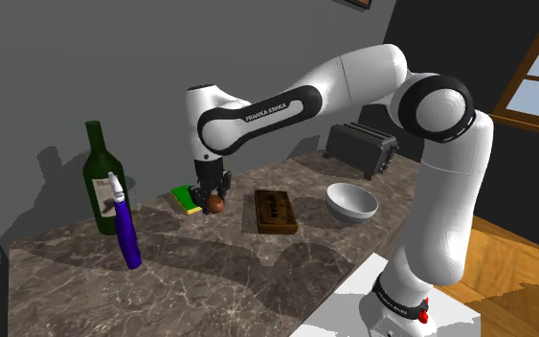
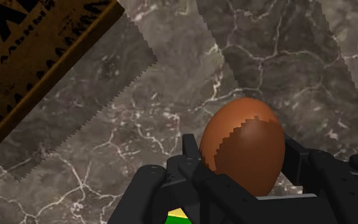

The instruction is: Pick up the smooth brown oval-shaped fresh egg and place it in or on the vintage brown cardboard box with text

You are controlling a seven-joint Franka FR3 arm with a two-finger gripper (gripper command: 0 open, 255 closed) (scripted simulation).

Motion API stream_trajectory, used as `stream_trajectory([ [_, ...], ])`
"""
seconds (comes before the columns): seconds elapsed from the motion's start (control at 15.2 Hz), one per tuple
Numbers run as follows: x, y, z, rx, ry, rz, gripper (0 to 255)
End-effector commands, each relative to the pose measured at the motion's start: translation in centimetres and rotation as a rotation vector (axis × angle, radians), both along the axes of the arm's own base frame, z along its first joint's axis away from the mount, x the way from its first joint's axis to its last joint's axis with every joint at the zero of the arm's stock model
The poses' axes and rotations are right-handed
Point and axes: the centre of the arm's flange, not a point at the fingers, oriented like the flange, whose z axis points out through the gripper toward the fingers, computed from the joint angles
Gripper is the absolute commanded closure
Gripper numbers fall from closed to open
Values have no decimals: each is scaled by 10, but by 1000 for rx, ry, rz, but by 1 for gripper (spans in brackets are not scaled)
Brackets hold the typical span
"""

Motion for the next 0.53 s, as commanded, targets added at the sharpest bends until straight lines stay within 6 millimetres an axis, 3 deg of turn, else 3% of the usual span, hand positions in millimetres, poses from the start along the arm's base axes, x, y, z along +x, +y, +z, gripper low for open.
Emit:
stream_trajectory([
  [0.0,0,0,11,0,0,0,255],
  [0.46,0,0,43,0,0,0,255],
])
